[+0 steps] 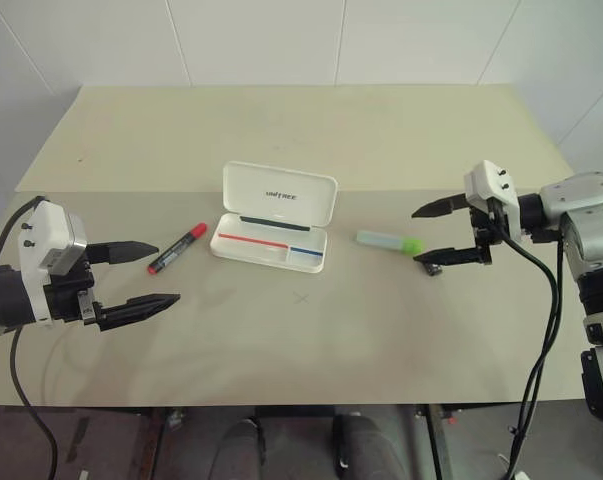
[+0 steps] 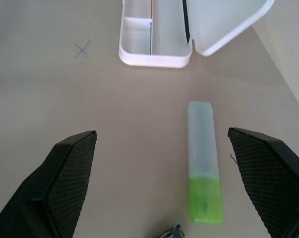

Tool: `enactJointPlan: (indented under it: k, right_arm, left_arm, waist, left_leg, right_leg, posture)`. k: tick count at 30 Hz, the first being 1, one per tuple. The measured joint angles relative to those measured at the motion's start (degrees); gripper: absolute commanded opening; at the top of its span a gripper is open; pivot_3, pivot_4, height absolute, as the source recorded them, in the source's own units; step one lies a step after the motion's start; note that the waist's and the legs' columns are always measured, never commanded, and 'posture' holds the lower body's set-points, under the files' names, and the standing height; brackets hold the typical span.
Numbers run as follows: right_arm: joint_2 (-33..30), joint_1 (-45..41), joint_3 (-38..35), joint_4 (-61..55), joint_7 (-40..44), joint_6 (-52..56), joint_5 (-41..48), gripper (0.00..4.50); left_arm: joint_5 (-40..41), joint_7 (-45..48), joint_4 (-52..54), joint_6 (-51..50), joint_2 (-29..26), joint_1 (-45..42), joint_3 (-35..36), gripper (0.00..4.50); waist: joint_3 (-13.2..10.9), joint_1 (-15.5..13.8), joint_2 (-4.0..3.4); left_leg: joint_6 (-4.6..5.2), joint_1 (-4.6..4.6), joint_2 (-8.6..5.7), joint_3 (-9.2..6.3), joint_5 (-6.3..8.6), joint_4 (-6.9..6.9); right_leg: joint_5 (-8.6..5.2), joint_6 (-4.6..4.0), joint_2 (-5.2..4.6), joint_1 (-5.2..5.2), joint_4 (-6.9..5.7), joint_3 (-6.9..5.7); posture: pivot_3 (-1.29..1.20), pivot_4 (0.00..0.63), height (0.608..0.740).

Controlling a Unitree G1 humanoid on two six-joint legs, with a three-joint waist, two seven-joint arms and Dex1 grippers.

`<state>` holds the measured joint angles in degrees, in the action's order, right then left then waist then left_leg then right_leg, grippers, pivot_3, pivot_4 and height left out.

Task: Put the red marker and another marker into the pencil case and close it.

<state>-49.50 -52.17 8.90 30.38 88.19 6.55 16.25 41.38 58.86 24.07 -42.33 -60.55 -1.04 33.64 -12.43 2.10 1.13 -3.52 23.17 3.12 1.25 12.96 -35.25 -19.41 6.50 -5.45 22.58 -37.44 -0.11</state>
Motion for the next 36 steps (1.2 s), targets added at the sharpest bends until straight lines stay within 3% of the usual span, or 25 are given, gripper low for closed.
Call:
enactJointPlan:
  k: [17, 22, 29, 36]
  right_arm:
    - [-1.0, 0.88, 0.0, -1.3, 0.0, 0.93, 3.14, 4.48]
    - [-1.63, 0.99, -1.09, -6.29, -0.05, 5.45, 11.71, 4.48]
    - [-4.14, 2.21, -2.94, -8.79, -0.09, 7.76, 13.06, 4.48]
    - [-6.34, 6.92, -5.4, -13.16, -0.27, 9.59, 12.89, 4.48]
  left_arm:
    - [0.01, 0.14, -0.74, 0.15, -0.02, -2.49, -1.45, 4.5]
    - [-2.11, 3.11, -10.13, 3.83, -0.61, -13.73, -10.77, 4.5]
    - [-11.42, 12.57, -28.78, 11.47, 2.23, -32.42, -29.2, 4.5]
    - [-23.45, 23.05, -50.04, 23.48, 10.36, -48.18, -42.22, 4.5]
  waist:
    - [0.0, -0.16, 0.01]
    - [0.01, -0.46, 0.01]
    - [0.02, -0.62, 0.04]
    - [0.01, -0.46, 0.04]
  left_leg:
    - [0.04, -0.02, 0.0, 0.06, 0.02, -0.01]
    - [0.03, -0.05, 0.04, 0.07, 0.02, -0.08]
    - [0.13, 0.08, 0.05, 0.26, 0.1, -0.43]
    - [0.13, 0.14, 0.08, 0.49, 0.16, -0.77]
  right_leg:
    - [0.02, 0.03, 0.01, 0.01, 0.0, 0.08]
    - [0.08, 0.03, 0.08, -0.01, -0.03, 0.09]
    - [0.18, 0.2, 0.12, 0.0, 0.01, 0.24]
    - [0.27, 0.37, 0.15, 0.02, -0.01, 0.47]
  posture:
    - [0.0, 0.15, 0.74]
    - [0.0, 0.15, 0.74]
    - [0.0, 0.15, 0.74]
    - [0.0, 0.15, 0.74]
